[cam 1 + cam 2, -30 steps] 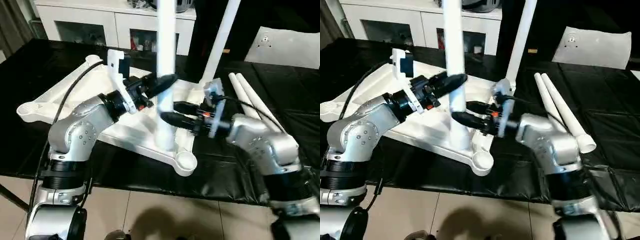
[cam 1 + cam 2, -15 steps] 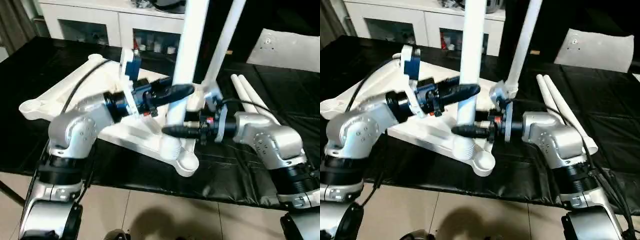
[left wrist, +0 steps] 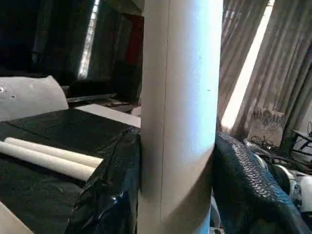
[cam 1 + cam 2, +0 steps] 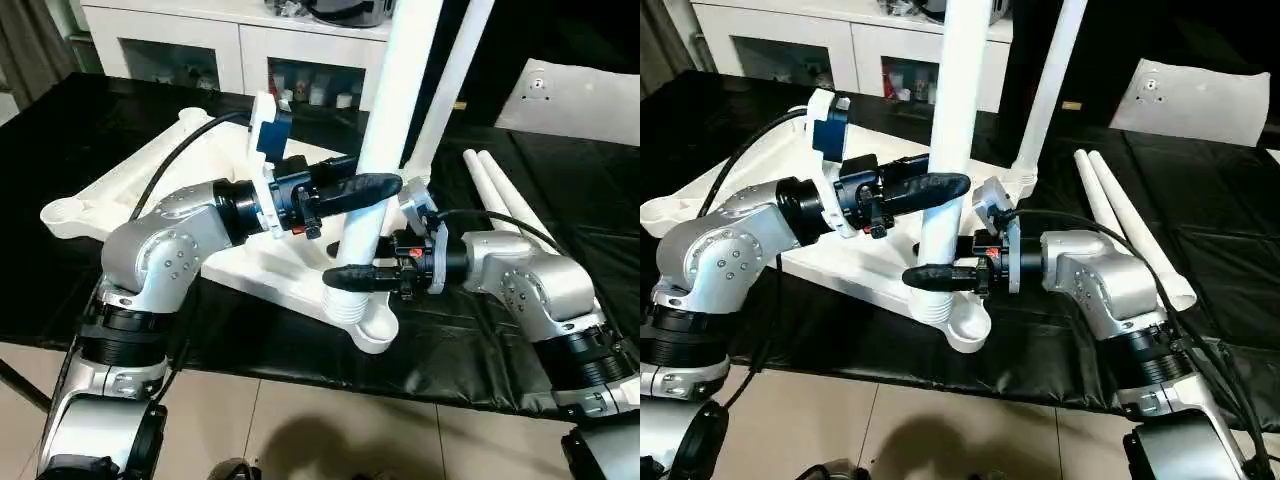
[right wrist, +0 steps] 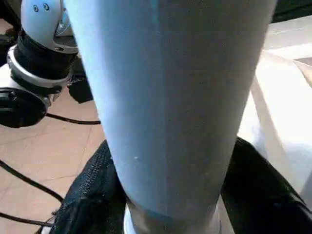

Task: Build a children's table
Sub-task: Pick table leg

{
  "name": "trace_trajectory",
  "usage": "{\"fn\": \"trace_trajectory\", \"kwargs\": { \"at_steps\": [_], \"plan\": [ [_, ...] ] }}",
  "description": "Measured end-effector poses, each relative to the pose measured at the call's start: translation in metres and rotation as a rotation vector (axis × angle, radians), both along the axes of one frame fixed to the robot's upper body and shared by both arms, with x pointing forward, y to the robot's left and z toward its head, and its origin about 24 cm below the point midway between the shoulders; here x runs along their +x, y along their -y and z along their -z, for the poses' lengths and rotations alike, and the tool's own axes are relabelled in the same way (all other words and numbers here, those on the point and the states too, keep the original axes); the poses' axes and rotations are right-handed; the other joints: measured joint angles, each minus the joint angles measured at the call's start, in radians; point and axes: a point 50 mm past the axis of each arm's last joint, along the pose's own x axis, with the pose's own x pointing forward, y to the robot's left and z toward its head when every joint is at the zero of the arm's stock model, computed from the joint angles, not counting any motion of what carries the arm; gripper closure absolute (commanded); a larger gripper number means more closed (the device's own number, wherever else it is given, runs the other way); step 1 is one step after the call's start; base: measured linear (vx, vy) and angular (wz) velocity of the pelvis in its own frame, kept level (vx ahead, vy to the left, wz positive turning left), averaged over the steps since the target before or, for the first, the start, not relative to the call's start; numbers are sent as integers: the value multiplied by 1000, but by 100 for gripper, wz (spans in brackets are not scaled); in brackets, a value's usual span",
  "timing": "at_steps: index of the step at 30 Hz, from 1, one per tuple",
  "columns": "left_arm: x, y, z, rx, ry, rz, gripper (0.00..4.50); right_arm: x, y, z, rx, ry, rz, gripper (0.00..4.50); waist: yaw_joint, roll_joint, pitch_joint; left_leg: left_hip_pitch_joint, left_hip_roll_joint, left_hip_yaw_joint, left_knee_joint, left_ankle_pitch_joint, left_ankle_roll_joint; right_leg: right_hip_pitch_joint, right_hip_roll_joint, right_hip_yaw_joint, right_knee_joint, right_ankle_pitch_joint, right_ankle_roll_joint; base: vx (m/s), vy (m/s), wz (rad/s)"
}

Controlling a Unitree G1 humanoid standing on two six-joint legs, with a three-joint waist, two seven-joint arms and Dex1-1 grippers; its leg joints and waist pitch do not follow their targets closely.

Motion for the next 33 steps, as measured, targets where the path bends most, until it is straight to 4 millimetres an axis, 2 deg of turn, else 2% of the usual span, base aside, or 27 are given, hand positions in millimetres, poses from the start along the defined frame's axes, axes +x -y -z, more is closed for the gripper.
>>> {"fn": "trace_trajectory", "kwargs": {
  "at_steps": [4,17,18,19,20,23,25,29,30,33],
  "plan": [
    [0,0,0,2,4,1,270,0,-1,0,3,5,-5,253,0,0,0,0,0,0,0,0,0,0,0,0,0,0,0,0,0,0],
    [0,6,0,2,7,7,270,-1,0,1,7,17,-3,257,1,0,0,0,0,0,0,0,0,0,0,0,0,0,0,0,0,0],
    [0,7,0,0,-2,8,236,-1,0,2,9,16,-2,258,0,0,0,0,0,0,0,0,0,0,0,0,0,0,0,0,0,0],
    [0,7,0,-7,-11,10,236,-1,0,2,12,16,0,258,0,0,0,0,0,0,0,0,0,0,0,0,0,0,0,0,0,0],
    [-1,8,0,-20,-22,15,201,-2,0,2,22,20,5,259,0,0,0,0,0,0,0,0,0,0,0,0,0,0,0,0,0,0],
    [-8,12,-1,-72,-52,52,190,-6,-5,2,64,46,6,259,1,0,0,0,0,0,0,0,0,0,0,0,0,1,-2,0,0,0],
    [-10,14,-1,-121,-90,45,160,-5,-8,0,87,65,27,259,0,0,0,0,0,0,0,0,0,0,0,0,0,4,-6,0,0,0],
    [-10,20,-3,-246,-175,14,145,-3,-12,0,133,84,102,259,1,0,0,0,0,0,2,0,0,1,0,0,1,1,-2,0,0,0],
    [-10,20,-3,-257,-180,0,121,-3,-13,1,138,80,119,259,1,1,0,0,0,0,2,0,0,1,0,0,1,1,-2,0,0,0],
    [-12,21,-8,-298,-137,-31,109,-1,-13,5,159,59,200,259,0,1,0,0,0,0,2,0,0,1,0,0,0,1,-2,0,0,0]
  ]
}}
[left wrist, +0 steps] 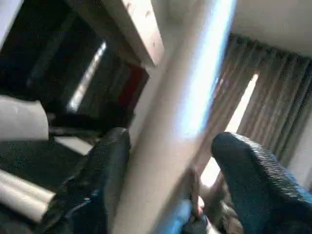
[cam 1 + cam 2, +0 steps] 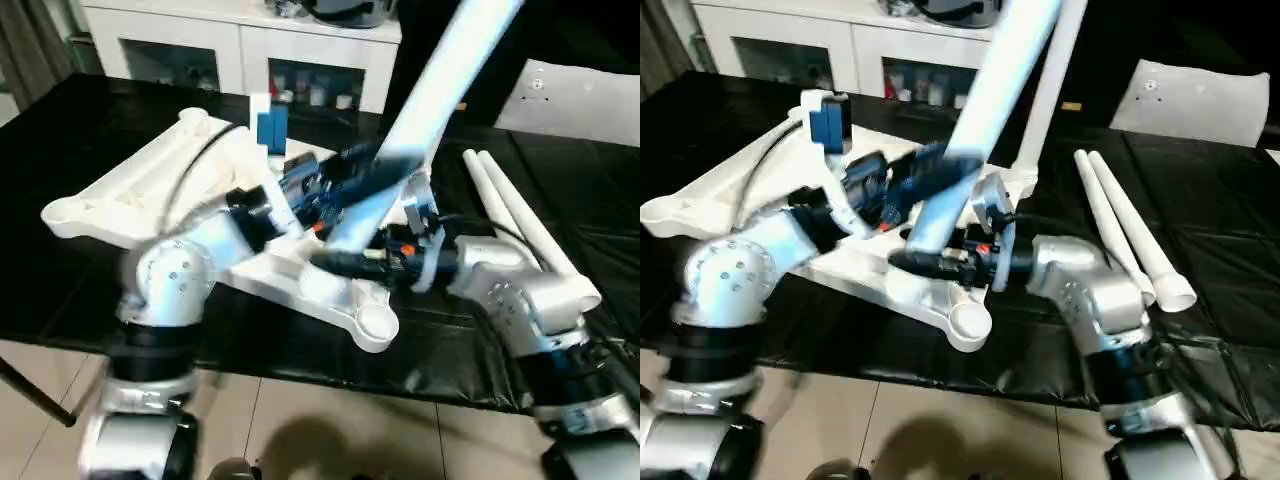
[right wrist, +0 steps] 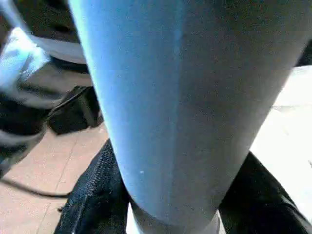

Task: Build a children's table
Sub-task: Pick table leg

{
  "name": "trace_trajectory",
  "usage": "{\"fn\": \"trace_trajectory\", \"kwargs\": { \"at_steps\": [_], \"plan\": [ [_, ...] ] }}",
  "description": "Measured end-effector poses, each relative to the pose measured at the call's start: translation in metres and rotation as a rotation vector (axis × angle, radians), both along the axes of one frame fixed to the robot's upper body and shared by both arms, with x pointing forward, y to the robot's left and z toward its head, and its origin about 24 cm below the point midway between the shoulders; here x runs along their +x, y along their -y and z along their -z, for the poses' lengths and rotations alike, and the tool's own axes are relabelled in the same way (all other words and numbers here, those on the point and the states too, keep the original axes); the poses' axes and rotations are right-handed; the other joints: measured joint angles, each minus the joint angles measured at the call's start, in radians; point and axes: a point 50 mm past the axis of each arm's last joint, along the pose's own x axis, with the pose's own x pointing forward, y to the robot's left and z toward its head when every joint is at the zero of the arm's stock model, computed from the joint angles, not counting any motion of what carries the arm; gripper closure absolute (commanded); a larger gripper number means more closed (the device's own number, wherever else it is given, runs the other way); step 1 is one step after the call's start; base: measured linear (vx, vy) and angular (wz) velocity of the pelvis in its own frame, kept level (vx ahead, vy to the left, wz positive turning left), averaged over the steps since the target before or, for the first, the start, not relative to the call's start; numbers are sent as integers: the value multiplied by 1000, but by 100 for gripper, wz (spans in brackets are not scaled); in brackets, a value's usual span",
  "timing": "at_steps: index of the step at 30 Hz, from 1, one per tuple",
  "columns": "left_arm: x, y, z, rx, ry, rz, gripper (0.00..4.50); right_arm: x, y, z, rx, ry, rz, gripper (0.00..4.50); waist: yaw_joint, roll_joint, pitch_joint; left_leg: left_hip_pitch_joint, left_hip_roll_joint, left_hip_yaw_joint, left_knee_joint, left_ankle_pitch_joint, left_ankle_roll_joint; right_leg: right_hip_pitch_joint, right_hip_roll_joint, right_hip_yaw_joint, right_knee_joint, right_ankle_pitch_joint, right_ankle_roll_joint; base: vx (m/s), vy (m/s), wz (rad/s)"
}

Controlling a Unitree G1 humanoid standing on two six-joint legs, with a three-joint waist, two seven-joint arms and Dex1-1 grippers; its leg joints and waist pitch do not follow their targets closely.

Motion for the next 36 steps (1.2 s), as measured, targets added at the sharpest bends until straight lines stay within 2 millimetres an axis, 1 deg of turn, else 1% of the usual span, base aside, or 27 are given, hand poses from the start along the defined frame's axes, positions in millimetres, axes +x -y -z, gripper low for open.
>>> {"fn": "trace_trajectory", "kwargs": {
  "at_steps": [3,4,6,7,8,9,11,14,17,18,20,21,23,26,28,32,33,34,36],
  "plan": [
    [1,-2,-5,-67,3,-52,76,3,2,1,41,-17,79,259,0,0,0,0,0,0,0,0,0,0,0,0,0,0,0,0,0,0],
    [1,-3,-6,-86,0,-64,76,3,2,1,47,-21,90,259,0,0,0,0,0,0,0,0,0,0,0,0,0,0,0,0,0,0],
    [5,-9,-9,-135,-24,-122,62,3,3,3,81,-39,138,259,-1,0,0,0,0,0,-1,0,0,0,0,0,0,0,1,0,0,0],
    [7,-15,-9,-144,-34,-170,50,2,4,4,102,-44,162,259,-2,0,0,0,0,0,-1,0,0,0,0,0,0,-1,1,0,0,0],
    [9,-20,-8,-143,-36,-206,50,1,5,4,110,-45,180,259,-3,0,0,0,0,0,-1,0,0,0,0,0,0,-1,1,0,0,0],
    [11,-26,-5,-120,-40,-261,35,0,7,4,120,-46,211,259,-3,1,0,0,0,0,-1,0,0,0,0,0,0,-1,1,0,0,0],
    [15,-34,2,-77,-46,-338,28,0,11,3,123,-38,260,259,-3,1,0,0,0,0,-1,0,0,0,0,0,0,-1,1,0,0,0],
    [21,-50,17,75,-33,-480,13,-1,18,3,72,8,378,259,-3,2,-1,1,0,0,-2,0,0,0,1,0,0,-1,2,0,0,0],
    [25,-63,45,350,-10,-580,13,-2,29,12,6,8,509,259,-2,3,0,1,0,0,-2,0,0,0,0,0,-1,-2,3,0,0,0],
    [25,-66,59,464,0,-598,13,-3,32,14,-12,6,561,259,-3,4,-1,1,0,0,-3,0,0,0,0,0,-1,-2,3,0,0,0],
    [24,-68,77,553,-9,-614,13,-4,37,17,-43,5,618,259,-3,6,-1,1,-1,0,-3,0,0,0,0,0,-2,-2,3,0,0,0],
    [23,-65,85,582,-2,-610,13,-5,38,18,-64,11,645,259,-3,6,-1,0,-1,0,-3,0,0,0,0,0,-2,-2,3,0,0,0],
    [19,-60,93,647,58,-583,13,-11,37,21,-96,24,669,259,-3,6,-1,1,-1,0,-6,0,0,0,0,0,-3,-2,4,0,0,0],
    [14,-55,103,746,162,-517,13,-17,37,29,-136,8,689,259,-7,7,-1,3,-1,0,-8,0,-1,0,1,0,-3,-2,4,0,0,0],
    [10,-52,110,792,206,-452,13,-19,39,31,-152,3,706,259,-14,9,-1,3,-1,0,-8,0,-1,0,1,0,-3,-2,4,0,0,0],
    [-1,-48,121,852,282,-226,13,-23,46,33,-185,15,714,259,-21,9,-1,3,-1,0,-8,0,-1,0,1,1,-3,-3,4,0,0,0],
    [-4,-49,127,884,300,-141,30,-25,48,34,-192,12,710,259,-25,9,-2,3,-1,0,-8,0,-1,0,1,1,-3,-3,4,0,0,0],
    [-4,-50,129,903,307,-101,40,-27,48,36,-196,9,711,259,-27,9,-2,3,-1,0,-8,0,-1,0,1,1,-3,-2,4,0,0,0],
    [-2,-53,132,934,329,-38,47,-28,50,38,-204,3,710,259,-30,9,-1,3,-1,0,-8,0,-1,0,1,1,-3,-2,4,0,0,0]
  ]
}}
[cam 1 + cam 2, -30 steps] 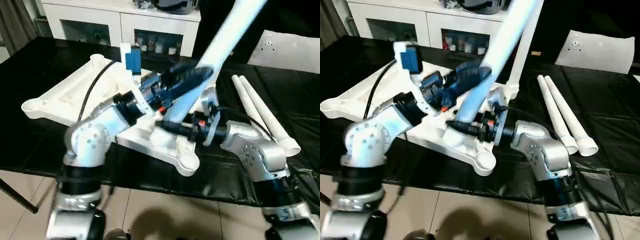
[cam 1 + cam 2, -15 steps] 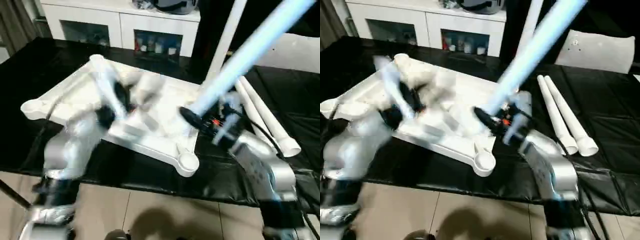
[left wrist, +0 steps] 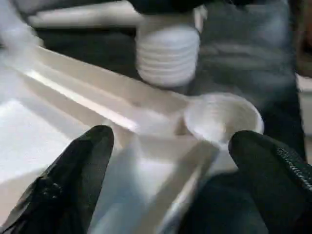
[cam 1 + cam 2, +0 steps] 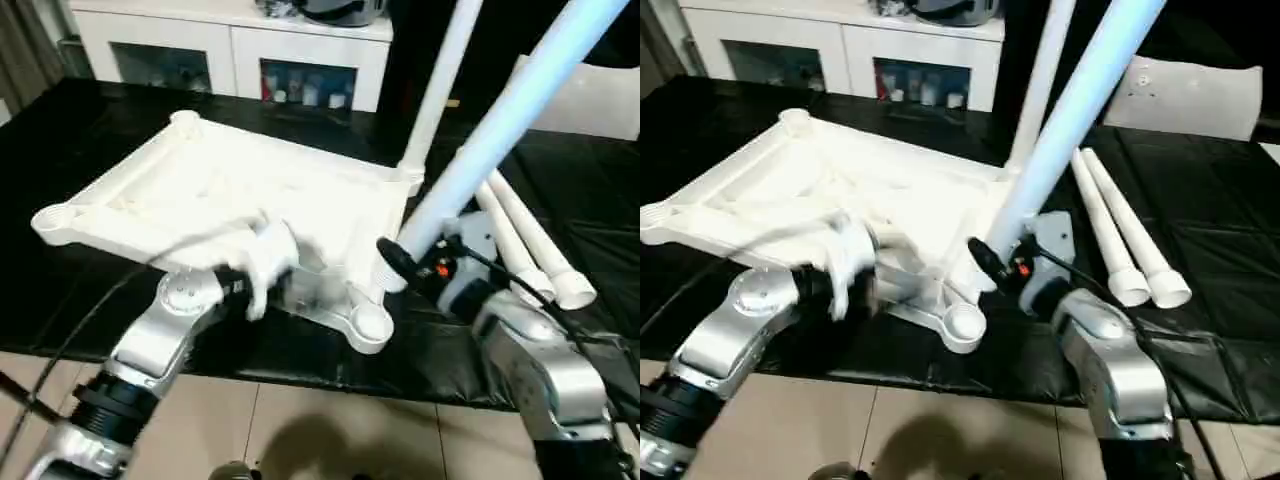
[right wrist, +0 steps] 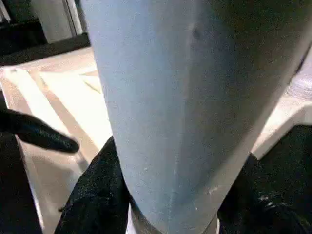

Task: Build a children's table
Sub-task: Pick table leg, then rotate table base

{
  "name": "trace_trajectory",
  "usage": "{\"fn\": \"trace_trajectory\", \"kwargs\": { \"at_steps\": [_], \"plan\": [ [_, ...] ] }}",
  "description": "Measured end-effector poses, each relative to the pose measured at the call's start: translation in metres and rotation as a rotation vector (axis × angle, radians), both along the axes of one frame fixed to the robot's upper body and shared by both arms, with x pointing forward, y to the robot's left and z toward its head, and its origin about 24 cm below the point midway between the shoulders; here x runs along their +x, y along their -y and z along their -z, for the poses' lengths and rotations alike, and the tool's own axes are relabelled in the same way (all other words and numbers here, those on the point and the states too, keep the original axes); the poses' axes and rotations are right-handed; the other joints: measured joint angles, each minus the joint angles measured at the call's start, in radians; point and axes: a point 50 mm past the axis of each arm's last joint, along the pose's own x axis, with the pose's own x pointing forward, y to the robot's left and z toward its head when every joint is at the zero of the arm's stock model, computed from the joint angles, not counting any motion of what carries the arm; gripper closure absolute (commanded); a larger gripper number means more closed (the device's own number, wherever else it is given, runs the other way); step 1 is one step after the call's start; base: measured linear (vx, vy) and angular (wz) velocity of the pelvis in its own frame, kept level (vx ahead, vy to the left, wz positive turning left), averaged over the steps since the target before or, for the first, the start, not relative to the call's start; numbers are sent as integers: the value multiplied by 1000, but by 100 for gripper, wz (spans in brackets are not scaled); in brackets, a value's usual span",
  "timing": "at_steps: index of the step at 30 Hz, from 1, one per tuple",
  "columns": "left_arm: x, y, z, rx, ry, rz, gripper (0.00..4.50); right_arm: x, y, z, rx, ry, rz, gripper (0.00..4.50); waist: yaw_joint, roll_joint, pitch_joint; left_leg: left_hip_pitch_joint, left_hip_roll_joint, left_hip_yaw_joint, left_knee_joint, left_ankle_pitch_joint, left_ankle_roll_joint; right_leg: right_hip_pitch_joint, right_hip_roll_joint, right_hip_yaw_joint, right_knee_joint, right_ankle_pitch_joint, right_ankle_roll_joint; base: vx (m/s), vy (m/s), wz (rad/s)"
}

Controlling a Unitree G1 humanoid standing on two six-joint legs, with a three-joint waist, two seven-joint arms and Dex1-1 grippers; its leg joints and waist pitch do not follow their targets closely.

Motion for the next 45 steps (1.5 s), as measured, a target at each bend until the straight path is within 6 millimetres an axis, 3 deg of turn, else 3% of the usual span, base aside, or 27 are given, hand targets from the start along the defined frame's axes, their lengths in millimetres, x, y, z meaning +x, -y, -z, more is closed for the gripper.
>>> {"fn": "trace_trajectory", "kwargs": {
  "at_steps": [7,10,12,17,20,22,24,33,36,38,41,42,45],
  "plan": [
    [14,-6,-2,139,8,110,95,-1,2,-3,-16,12,-26,259,-1,2,-1,0,0,0,0,0,0,0,0,0,0,0,0,0,0,0],
    [18,-8,2,185,-15,153,136,-1,3,-3,-22,13,-25,259,0,2,-1,0,0,0,0,0,0,0,0,0,0,0,0,0,0,0],
    [19,-9,4,203,-35,177,137,-1,4,-3,-26,15,-28,259,0,3,0,0,0,0,0,0,0,0,0,0,0,0,0,0,0,0],
    [22,-10,6,217,-56,205,176,-1,6,-4,-35,20,-37,259,1,5,0,1,0,0,0,0,0,0,0,0,0,0,-1,0,0,0],
    [24,-9,7,225,-54,214,177,-1,5,-4,-31,19,-43,259,0,6,-1,1,0,0,0,0,0,0,0,0,0,0,-1,0,0,0],
    [25,-8,8,227,-56,220,220,-1,5,-4,-25,19,-52,259,1,6,-1,1,0,0,0,0,0,0,0,0,0,0,-1,0,0,0],
    [27,-8,8,233,-54,226,217,-2,5,-4,-25,18,-60,259,1,6,-1,1,0,0,0,0,0,0,0,0,0,0,-1,0,0,0],
    [35,-8,5,284,-27,260,305,-3,2,-3,-27,13,-91,259,1,6,-1,1,0,0,0,0,0,0,0,0,0,0,-1,0,0,0],
    [35,-8,7,308,-36,282,305,-3,1,-3,-30,10,-106,259,2,6,-1,1,0,0,0,0,0,0,0,0,0,0,-1,0,0,0],
    [35,-7,8,322,-37,291,350,-4,0,-3,-30,10,-117,259,3,6,-1,1,0,0,0,0,0,0,0,0,0,0,-1,0,0,0],
    [36,-6,6,338,-28,310,345,-5,-3,-2,-29,7,-136,259,3,6,0,1,0,0,0,0,0,0,0,0,0,0,-1,0,0,0],
    [36,-6,5,351,-22,316,374,-5,-3,-2,-29,6,-140,259,2,6,-1,1,0,0,0,0,0,0,0,0,0,0,-1,0,0,0],
    [36,-7,7,368,-21,321,374,-5,-3,-2,-30,6,-141,259,1,6,-1,1,0,0,0,0,0,0,0,0,0,0,-1,0,0,0]
  ]
}}
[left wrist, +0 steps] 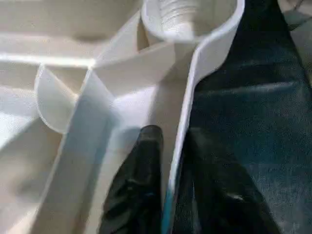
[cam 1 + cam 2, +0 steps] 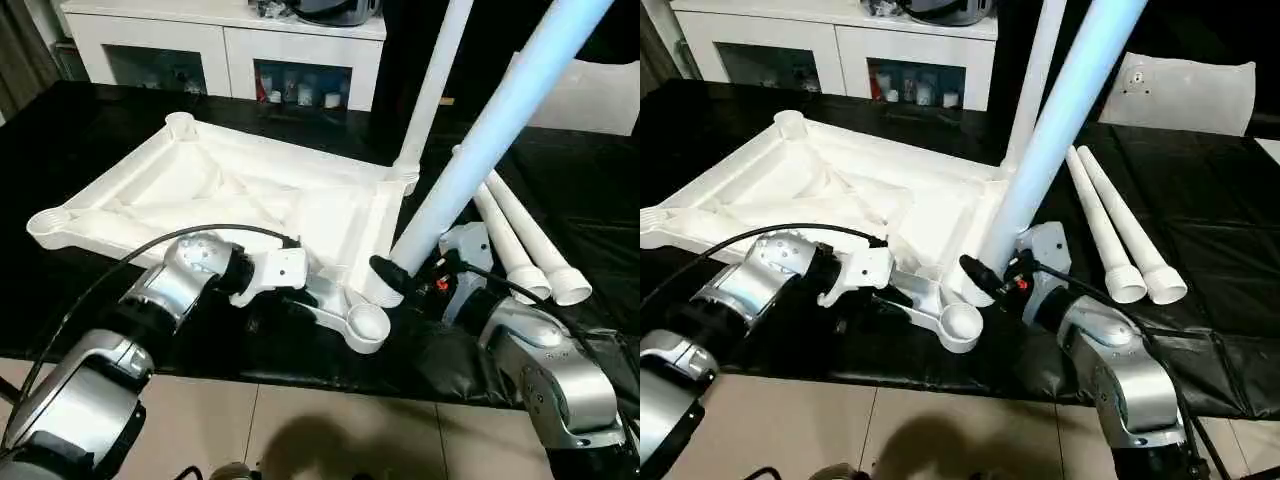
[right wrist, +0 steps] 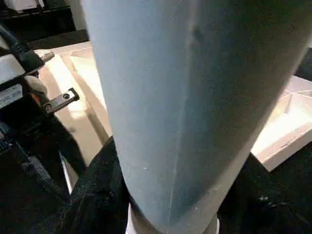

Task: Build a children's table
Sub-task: Rotate table base, then insert table leg to table base

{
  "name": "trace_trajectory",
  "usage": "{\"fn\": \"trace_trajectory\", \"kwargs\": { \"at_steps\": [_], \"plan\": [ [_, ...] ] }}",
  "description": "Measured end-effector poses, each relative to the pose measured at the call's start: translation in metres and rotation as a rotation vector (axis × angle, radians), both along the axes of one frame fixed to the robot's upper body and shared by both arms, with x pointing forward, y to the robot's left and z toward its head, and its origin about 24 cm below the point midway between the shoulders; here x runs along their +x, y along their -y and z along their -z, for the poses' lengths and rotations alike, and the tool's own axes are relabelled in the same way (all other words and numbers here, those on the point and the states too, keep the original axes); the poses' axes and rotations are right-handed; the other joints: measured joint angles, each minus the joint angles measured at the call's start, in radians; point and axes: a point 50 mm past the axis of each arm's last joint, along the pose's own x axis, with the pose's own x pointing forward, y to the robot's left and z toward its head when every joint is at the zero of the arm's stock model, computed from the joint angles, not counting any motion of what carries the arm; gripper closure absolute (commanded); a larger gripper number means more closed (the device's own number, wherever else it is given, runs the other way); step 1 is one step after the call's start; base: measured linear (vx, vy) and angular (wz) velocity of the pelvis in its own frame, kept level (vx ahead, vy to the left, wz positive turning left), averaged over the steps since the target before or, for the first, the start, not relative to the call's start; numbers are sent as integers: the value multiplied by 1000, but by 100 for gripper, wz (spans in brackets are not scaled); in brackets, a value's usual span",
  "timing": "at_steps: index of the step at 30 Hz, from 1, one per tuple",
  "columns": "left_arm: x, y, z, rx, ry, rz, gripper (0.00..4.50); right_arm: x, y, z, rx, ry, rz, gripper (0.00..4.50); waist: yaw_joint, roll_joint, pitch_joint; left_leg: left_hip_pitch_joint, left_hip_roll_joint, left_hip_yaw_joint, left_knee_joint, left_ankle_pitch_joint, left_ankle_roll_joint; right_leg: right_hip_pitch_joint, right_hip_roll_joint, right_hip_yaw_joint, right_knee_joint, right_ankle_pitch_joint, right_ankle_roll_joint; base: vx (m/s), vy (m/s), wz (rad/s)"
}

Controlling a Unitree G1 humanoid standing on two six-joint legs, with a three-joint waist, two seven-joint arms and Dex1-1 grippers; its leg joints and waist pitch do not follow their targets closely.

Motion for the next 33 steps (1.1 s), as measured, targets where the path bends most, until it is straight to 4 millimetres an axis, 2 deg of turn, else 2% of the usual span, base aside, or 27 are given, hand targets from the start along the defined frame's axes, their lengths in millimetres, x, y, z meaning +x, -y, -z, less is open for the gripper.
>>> {"fn": "trace_trajectory", "kwargs": {
  "at_steps": [6,7,8,11,15,17,23,30,33],
  "plan": [
    [0,1,0,6,0,10,374,0,0,0,0,0,0,259,0,0,0,0,0,0,0,0,0,0,0,0,0,0,0,0,0,0],
    [0,1,0,7,1,9,397,0,0,0,0,0,0,259,0,0,0,0,0,0,0,0,0,0,0,0,0,0,0,0,0,0],
    [0,1,0,11,3,11,402,0,0,0,0,0,0,259,0,0,0,0,0,0,0,0,0,0,0,0,0,0,0,0,0,0],
    [6,10,3,-39,-64,-148,410,1,-1,-2,10,7,-4,259,-2,1,0,2,-1,2,1,0,0,1,-1,2,1,1,-1,0,0,0],
    [11,15,8,-146,-128,-396,424,4,-3,-6,16,22,-8,259,-36,1,0,1,-1,3,0,0,0,0,0,3,1,1,-2,0,0,0],
    [11,10,10,-174,-131,-479,436,4,-3,-6,16,21,-5,259,-42,1,0,1,0,2,-2,0,0,0,2,3,1,0,-2,0,0,0],
    [4,5,12,-202,-84,-531,450,5,-3,-7,17,24,-7,259,-23,6,-4,4,0,1,-2,0,0,0,2,2,1,-1,-2,0,0,0],
    [-18,0,12,-167,3,-292,450,6,-3,-6,16,20,-5,259,-4,8,-5,3,-1,1,-3,0,0,0,0,2,0,-2,0,0,0,0],
    [-23,1,11,-166,-5,-255,450,6,-2,-5,16,12,-3,259,3,9,-5,2,-2,1,-3,0,0,0,-1,2,-1,-2,0,0,0,0]
  ]
}}
